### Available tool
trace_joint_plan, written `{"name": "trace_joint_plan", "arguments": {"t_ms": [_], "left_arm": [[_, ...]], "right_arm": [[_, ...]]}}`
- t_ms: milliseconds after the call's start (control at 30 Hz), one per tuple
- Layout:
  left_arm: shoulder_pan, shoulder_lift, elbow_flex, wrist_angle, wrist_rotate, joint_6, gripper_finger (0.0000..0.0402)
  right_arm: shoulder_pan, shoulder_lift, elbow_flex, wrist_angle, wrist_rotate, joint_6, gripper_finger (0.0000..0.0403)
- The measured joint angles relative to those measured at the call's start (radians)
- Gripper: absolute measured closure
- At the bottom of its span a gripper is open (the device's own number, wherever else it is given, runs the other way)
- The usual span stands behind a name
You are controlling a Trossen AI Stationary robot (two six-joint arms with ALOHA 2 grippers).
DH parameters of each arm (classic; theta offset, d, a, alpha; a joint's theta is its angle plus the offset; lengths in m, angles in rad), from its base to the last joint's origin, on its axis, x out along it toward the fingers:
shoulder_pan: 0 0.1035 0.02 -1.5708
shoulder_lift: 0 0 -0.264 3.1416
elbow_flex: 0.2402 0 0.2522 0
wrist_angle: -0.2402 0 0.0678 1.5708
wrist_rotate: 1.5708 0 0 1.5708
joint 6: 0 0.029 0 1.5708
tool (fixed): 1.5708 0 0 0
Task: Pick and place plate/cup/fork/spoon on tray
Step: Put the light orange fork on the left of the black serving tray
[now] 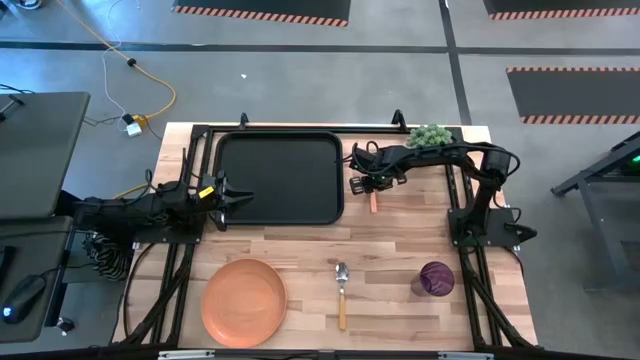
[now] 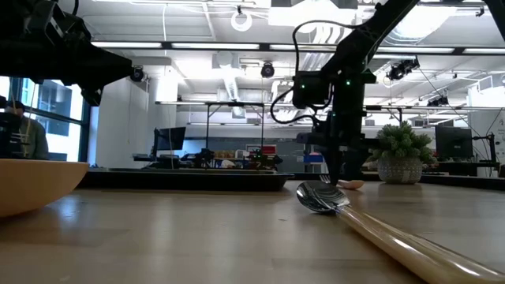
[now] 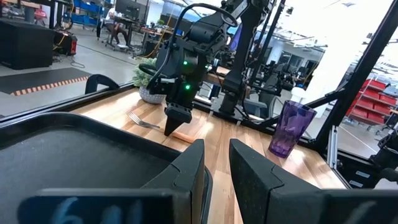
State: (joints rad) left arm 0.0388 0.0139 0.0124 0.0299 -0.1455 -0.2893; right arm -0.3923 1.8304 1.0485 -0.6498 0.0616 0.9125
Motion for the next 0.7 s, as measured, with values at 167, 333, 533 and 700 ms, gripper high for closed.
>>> {"name": "trace_joint_plan", "arguments": {"t_ms": [167,333,533,700], "left_arm": [[0.0,0.0,0.0,0.0,0.0,-0.017,0.0337],[0.0,0.0,0.0,0.0,0.0,-0.023,0.0337],[0.0,0.0,0.0,0.0,0.0,-0.023,0.0337],[0.0,0.0,0.0,0.0,0.0,-0.023,0.0337]], "right_arm": [[0.0,0.001,0.0,-0.004,-0.001,0.024,0.0337],[0.0,0.001,-0.001,-0.005,0.0,0.032,0.0379],[0.0,-0.015,-0.002,-0.004,0.007,0.061,0.0379],[-0.001,-0.034,-0.006,-0.003,0.005,0.101,0.0381]]}}
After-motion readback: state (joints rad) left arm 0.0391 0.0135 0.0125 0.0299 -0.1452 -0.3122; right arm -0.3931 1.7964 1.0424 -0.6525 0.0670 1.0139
